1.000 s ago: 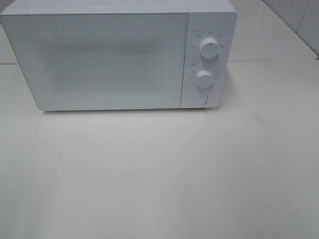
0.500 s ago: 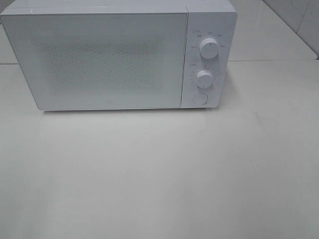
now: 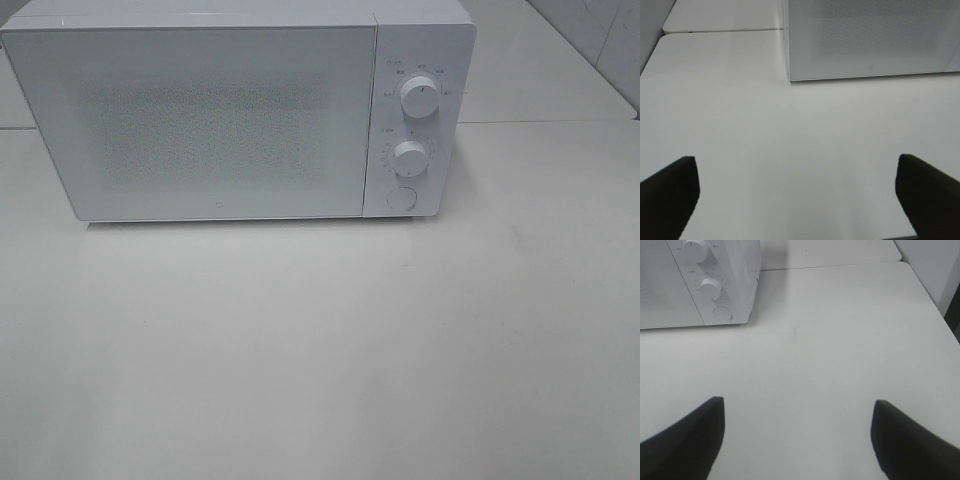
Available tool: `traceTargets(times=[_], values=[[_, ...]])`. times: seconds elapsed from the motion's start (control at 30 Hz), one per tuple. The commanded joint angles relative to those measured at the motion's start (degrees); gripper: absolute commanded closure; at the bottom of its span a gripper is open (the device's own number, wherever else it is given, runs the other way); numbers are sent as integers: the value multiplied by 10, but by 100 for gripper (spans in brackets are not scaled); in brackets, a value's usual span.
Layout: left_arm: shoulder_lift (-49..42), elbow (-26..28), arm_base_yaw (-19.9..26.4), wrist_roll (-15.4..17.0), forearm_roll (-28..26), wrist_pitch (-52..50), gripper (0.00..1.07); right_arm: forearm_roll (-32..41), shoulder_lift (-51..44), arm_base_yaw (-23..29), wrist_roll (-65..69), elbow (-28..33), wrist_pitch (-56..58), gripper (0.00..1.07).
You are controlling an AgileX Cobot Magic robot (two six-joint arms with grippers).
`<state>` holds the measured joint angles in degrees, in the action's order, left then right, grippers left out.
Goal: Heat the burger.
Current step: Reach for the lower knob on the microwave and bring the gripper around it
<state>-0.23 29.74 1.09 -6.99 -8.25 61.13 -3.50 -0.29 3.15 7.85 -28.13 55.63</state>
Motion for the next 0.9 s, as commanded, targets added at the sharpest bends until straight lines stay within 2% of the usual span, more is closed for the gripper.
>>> traceTargets(times=[0.03,0.37,0.53,0.9], values=[[-14,-2,1,-1,-5,3,7,0,-15,-2,1,-3,-10,31],[-14,-2,1,-1,-5,3,7,-1,-2,-2,1,-7,-117,31],[-14,-2,1,-1,-5,3,7,-2,71,-2,9,10,-184,31],[-14,-2,1,-1,-4,3,7,1,157,-2,12,29,-295,31]])
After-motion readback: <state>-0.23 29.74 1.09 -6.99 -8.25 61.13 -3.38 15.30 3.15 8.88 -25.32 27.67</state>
